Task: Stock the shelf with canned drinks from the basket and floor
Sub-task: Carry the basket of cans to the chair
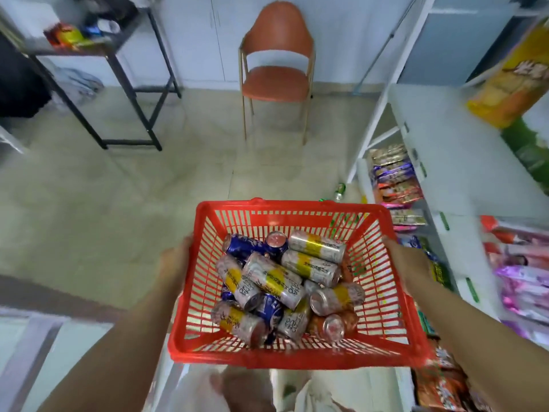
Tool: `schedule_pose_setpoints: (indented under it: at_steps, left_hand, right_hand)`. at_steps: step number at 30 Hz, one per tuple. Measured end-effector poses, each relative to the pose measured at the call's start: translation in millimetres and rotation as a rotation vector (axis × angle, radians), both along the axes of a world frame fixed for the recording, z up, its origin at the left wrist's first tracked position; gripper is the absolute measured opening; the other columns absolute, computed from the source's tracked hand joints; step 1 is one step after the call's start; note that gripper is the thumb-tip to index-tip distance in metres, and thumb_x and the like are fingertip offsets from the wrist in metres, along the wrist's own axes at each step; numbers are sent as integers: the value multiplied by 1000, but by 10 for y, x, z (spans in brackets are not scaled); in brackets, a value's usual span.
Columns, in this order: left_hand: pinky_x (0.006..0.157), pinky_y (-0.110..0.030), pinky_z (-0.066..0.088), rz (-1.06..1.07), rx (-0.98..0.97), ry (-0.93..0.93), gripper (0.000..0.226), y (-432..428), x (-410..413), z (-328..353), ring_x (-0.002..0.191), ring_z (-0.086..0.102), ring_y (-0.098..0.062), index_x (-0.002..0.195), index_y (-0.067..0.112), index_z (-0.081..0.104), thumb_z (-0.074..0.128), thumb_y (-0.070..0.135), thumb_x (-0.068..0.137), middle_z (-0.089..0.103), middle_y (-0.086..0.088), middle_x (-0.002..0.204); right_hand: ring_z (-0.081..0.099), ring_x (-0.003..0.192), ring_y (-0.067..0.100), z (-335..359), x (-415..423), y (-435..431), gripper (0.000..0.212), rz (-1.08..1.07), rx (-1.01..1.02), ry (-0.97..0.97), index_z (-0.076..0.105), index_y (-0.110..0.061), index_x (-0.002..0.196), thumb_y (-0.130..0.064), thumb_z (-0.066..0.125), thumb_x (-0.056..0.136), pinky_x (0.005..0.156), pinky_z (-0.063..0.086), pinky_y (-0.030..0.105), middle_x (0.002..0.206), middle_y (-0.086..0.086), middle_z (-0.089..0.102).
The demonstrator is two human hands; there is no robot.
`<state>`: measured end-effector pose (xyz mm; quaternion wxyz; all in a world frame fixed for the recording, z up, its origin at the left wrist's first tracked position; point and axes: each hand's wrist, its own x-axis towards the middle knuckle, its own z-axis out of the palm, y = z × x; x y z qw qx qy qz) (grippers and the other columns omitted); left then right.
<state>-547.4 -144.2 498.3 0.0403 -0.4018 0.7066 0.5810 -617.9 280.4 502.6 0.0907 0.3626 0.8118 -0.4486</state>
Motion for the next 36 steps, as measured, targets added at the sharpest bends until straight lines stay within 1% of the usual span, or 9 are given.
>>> schedule_pose_setpoints:
  at_steps: [4,8,11,15,21,24,29,32,36]
  left_hand:
    - [81,-42,57,-4,-22,-22,48,-119,-743,-16,73,71,-29,81,11,70,55,56,89,73,-13,78]
    - [83,-51,58,-63,42,-61,59,-416,-1529,-196,77,74,-32,95,9,71,51,63,87,75,-14,84]
    - [84,-53,57,-67,77,-94,62,-520,-2097,-289,78,74,-33,96,7,71,52,65,84,75,-15,85]
    - [82,-51,58,-22,60,-128,57,-501,-2898,-337,75,73,-34,92,3,70,54,58,89,74,-17,81]
    - [78,-47,58,7,16,-179,56,-400,-4047,-359,71,71,-35,90,0,68,55,55,91,72,-19,79]
    - [64,-35,54,8,-1,-183,54,-398,-4626,-357,66,69,-32,89,0,67,53,53,92,71,-18,76]
    - [63,-33,52,40,3,-154,52,-479,-5584,-309,66,69,-31,88,1,66,54,51,92,71,-16,76]
    - [72,-39,55,59,14,-156,53,-610,-6248,-290,69,70,-34,89,2,67,55,53,91,72,-18,78]
    - [76,-45,59,22,48,-159,59,-874,-7199,-283,72,72,-36,93,1,68,54,58,90,74,-18,81]
  right_hand:
    - [63,95,32,-40,-610,-209,72,12,59,-18,69,3,103,-65,60,81,84,50,39,109,20,68]
    - [55,83,28,-55,-1261,-349,66,-25,67,-50,65,2,95,-63,58,85,74,42,34,95,18,63]
    - [57,84,28,-45,-1787,-424,67,-18,45,-66,66,2,102,-62,58,85,71,38,32,97,18,63]
    - [65,79,27,-218,-2498,-461,71,-74,34,-93,70,-1,95,-69,64,74,75,52,38,86,11,70]
    - [61,72,28,-324,-3690,-467,48,35,45,-123,64,-10,75,-57,61,86,76,49,38,74,9,64]
    - [63,70,28,-335,-4379,-465,61,79,46,-132,68,-8,75,-66,53,86,69,47,34,75,11,67]
    - [61,73,26,-215,-5474,-583,64,124,75,-127,69,-8,76,-68,51,86,71,44,32,77,9,66]
    - [65,70,26,-121,-6154,-748,66,146,96,-119,72,-11,73,-72,49,82,66,48,33,74,9,70]
    - [65,67,25,-122,-7031,-949,76,137,147,-134,71,-14,74,-83,39,74,58,43,29,76,9,71]
